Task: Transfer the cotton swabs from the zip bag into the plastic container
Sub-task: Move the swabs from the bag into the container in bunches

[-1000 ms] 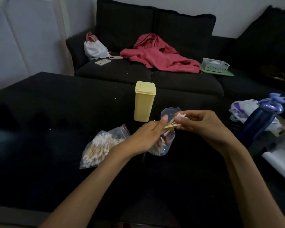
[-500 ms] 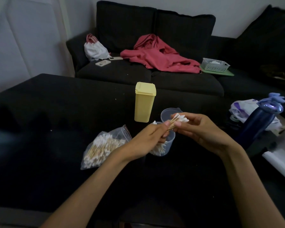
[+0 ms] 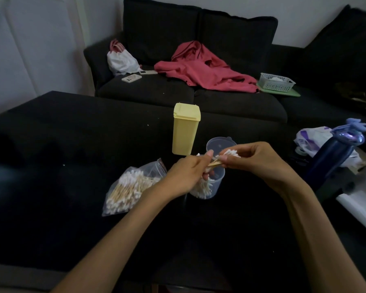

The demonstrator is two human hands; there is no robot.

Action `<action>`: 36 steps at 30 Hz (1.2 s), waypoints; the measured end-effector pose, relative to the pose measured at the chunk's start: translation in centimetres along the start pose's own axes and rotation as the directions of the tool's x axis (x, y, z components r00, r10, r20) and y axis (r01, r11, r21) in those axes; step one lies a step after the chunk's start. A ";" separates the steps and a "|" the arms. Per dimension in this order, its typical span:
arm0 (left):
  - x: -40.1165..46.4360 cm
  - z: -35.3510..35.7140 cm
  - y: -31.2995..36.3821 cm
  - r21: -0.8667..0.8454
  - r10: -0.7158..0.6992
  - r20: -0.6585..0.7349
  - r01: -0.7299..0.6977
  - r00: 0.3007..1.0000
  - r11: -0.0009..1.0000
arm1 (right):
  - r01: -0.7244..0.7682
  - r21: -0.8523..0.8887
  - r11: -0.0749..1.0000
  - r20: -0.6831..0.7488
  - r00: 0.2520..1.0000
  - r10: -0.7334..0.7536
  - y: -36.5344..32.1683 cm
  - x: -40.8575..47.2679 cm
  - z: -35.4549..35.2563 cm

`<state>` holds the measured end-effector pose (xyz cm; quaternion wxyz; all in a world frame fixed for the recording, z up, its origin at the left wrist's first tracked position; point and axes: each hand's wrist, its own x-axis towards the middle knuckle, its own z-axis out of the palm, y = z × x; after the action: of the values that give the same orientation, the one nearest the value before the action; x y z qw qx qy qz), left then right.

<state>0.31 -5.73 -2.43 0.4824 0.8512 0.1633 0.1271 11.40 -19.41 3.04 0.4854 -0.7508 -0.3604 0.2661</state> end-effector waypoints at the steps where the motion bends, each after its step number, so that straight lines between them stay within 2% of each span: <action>1: 0.1 -0.3 -0.1 0.043 -0.013 -0.044 0.015 0.999 0.999 | -0.017 -0.007 1.000 -0.028 0.999 0.017 0.0 0.1 -0.5; 4: 0.5 -1.4 -1.1 0.203 0.027 -0.176 0.009 0.984 0.979 | 0.020 -0.157 0.987 -0.090 0.995 -0.035 -0.1 0.7 -1.8; 6: 0.7 -2.0 -2.0 0.310 0.055 -0.133 -0.011 0.990 0.951 | 0.069 -0.335 0.940 -0.053 0.994 -0.092 -0.4 1.7 -2.1; 8: 0.6 -2.0 -2.6 0.364 0.079 -0.049 -0.056 0.996 0.930 | 0.124 -0.516 0.847 0.033 0.992 -0.125 -0.8 3.0 -1.8; 10: 0.4 -1.7 -2.8 0.391 0.105 -0.003 -0.095 0.994 0.915 | 0.175 -0.620 0.765 0.123 0.984 -0.126 -1.0 4.1 -1.4; 14: 0.4 -1.1 -2.9 0.527 0.052 -0.020 -0.033 0.998 0.849 | 0.248 -0.722 0.646 0.276 0.959 -0.060 -1.1 5.8 -0.7; 18: 0.4 -1.0 -2.7 0.586 0.021 -0.030 0.001 0.999 0.810 | 0.297 -0.772 0.562 0.404 0.912 0.072 -1.6 6.9 0.4; 24: 0.5 -0.8 -2.9 0.547 0.062 -0.085 -0.006 0.994 0.837 | 0.287 -0.844 0.453 0.422 0.877 0.231 -0.7 8.3 1.9; 30: 0.4 -0.8 -2.8 0.559 0.059 -0.100 0.007 0.993 0.829 | 0.209 -0.887 0.411 0.363 0.866 0.345 -0.5 8.9 3.4; 32: 0.3 -0.8 -2.6 0.559 0.056 -0.096 0.007 0.994 0.829 | 0.159 -0.894 0.419 0.347 0.837 0.422 -0.5 9.2 3.7; 36: -0.1 -0.6 -2.0 0.581 0.054 -0.088 0.007 0.995 0.814 | -0.074 -0.816 0.573 0.358 0.713 0.603 -1.5 9.7 2.9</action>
<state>-0.33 -4.30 -3.88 0.1897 0.9522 0.2076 0.1196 14.62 -9.65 2.77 -0.0790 -0.8112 -0.4100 0.4094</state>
